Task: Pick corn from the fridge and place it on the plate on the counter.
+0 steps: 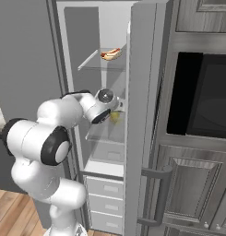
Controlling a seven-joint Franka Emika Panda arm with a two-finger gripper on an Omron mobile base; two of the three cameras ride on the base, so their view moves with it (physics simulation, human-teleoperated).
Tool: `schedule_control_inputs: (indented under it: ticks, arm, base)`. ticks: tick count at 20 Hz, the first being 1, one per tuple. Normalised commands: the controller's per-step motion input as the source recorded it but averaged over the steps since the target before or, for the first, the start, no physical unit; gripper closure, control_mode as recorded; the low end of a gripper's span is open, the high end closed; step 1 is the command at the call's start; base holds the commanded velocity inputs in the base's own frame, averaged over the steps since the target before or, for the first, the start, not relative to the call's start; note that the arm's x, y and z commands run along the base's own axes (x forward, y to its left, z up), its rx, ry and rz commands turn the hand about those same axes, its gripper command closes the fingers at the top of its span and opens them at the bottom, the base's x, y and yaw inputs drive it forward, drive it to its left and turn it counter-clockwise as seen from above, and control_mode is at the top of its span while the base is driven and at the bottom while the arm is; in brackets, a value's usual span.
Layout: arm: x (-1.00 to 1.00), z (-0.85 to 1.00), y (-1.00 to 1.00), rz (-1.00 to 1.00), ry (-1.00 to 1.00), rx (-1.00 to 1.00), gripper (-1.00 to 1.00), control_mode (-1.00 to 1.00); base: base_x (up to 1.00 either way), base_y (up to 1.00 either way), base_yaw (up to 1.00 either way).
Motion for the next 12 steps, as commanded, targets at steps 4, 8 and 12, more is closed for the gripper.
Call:
schedule_control_inputs:
  ticks: [4, 8, 12]
  arm:
    - [-0.74, 0.40, 0.00, -0.09, 0.15, 0.00, 1.00, -1.00]
    - [-0.62, 0.39, 0.02, -0.09, 0.22, 0.00, 1.00, -1.00]
    - [-0.54, 0.49, 0.02, -0.10, 0.22, 0.00, 1.00, -1.00]
  base:
    - [0.00, 0.00, 0.00]
    - [0.00, 0.00, 0.00]
    - [0.00, 0.00, 0.00]
